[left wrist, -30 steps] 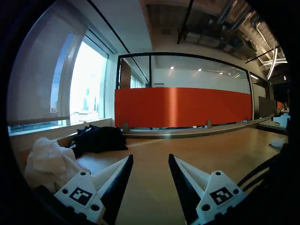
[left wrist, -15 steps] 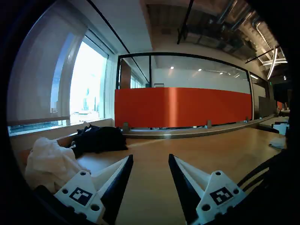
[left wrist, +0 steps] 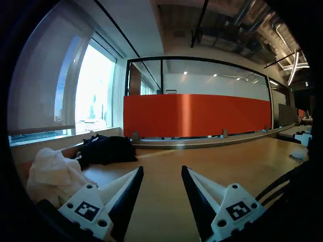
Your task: Fold towel
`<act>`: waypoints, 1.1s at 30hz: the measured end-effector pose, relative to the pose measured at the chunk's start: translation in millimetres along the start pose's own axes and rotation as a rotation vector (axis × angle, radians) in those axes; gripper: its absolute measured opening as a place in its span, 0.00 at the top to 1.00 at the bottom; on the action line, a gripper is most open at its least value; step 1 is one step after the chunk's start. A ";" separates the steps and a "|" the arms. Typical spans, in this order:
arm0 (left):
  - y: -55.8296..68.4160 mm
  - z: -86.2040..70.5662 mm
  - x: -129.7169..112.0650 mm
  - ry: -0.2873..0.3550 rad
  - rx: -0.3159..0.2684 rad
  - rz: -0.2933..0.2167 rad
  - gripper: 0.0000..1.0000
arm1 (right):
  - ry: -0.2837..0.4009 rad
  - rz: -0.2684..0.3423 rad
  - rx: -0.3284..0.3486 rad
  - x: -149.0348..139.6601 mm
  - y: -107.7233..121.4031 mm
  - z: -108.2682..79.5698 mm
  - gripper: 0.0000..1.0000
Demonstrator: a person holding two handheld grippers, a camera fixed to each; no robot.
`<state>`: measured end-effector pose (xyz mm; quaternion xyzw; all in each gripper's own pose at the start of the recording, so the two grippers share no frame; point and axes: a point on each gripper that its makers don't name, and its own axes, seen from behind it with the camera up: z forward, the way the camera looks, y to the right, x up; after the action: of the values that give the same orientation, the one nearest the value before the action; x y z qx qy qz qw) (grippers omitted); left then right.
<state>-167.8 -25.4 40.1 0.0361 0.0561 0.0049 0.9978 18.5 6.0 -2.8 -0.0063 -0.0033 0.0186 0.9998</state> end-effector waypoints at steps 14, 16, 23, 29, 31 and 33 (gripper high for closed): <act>-0.5 0.5 0.2 0.000 0.000 0.000 0.31 | 0.008 -0.030 0.014 4.2 -10.1 -3.1 0.00; -0.5 0.4 0.3 0.000 0.000 0.000 0.31 | 0.008 -0.030 0.014 4.1 -10.4 -3.2 0.00; -0.1 0.3 0.4 0.000 0.000 0.000 0.31 | 0.008 -0.030 0.014 2.6 -10.0 -2.5 0.00; -0.1 0.1 0.3 0.000 0.000 0.000 0.32 | 0.007 -0.031 0.014 2.9 -9.9 -2.4 0.00; -0.2 -0.1 0.3 0.000 0.000 0.001 0.31 | 0.007 -0.030 0.014 3.0 -9.8 -2.4 0.00; -0.3 -0.2 0.2 -0.001 0.000 0.001 0.31 | 0.007 -0.030 0.014 3.0 -9.8 -2.3 0.00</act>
<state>-167.6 -25.7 39.9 0.0361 0.0558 0.0054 0.9978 21.9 -3.7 -5.0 0.0006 0.0000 0.0035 1.0000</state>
